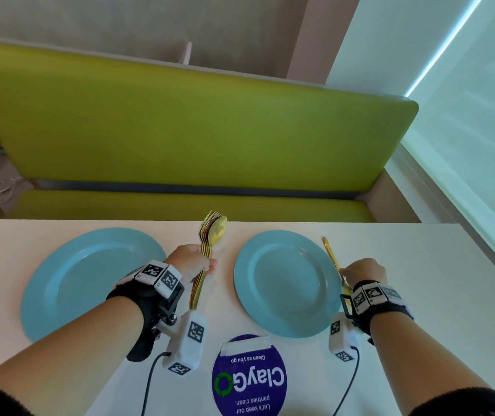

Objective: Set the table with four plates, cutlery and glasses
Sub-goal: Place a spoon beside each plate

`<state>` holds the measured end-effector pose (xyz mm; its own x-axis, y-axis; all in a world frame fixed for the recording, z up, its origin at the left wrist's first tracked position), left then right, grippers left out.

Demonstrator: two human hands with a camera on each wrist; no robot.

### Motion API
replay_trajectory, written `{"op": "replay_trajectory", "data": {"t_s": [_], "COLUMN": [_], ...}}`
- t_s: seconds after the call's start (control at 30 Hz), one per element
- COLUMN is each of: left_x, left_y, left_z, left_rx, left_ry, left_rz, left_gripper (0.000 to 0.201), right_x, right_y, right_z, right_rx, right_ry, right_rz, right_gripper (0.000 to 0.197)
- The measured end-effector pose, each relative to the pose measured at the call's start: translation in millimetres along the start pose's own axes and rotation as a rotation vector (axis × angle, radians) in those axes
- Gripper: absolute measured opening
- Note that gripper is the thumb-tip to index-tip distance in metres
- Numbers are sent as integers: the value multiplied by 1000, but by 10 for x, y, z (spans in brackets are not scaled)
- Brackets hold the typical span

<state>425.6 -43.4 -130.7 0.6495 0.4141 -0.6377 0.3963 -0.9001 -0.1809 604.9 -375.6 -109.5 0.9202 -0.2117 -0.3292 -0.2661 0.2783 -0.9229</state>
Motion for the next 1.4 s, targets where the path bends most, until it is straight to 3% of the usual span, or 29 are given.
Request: {"op": "replay_trajectory", "data": {"t_s": [0.23, 0.33, 0.53, 0.67, 0.77, 1.07, 1.4], "left_x": [-374, -610, -1144, -1465, -1646, -1811, -1693], "left_y": [-16, -97, -392, -719, -952, -1459, -1458], "left_z": [23, 24, 105, 238, 335, 526, 442], "left_rx": [67, 108, 204, 286, 384, 552, 539], "left_ry": [30, 57, 84, 127, 167, 177, 176], "left_rz": [114, 143, 241, 252, 302, 379, 461], "left_gripper": [30, 18, 20, 20, 8, 15, 23], "right_x": [-590, -1126, -2531, -3293, -3674, -4189, -4059], "right_y": [-279, -355, 57, 315, 479, 683, 744], "right_z": [366, 666, 1252, 1492, 1579, 1707, 1892], "right_rx": [53, 22, 53, 35, 6, 22, -34], "right_ry": [-154, -292, -658, -792, -829, -829, -828], "right_rz": [-46, -62, 92, 140, 146, 132, 156], "right_gripper": [20, 28, 21, 23, 21, 28, 22]}}
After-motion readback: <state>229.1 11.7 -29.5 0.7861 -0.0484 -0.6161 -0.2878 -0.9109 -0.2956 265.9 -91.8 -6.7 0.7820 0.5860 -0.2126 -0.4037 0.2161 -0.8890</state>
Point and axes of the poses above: each hand's wrist, its own x-axis towards the middle knuckle, its own y-axis out of the palm, z = x × y, the point moved 7 cm from there along x, towards the middle knuckle, and after that the axes turned 3 degrees about x, right-handed, at the moved point
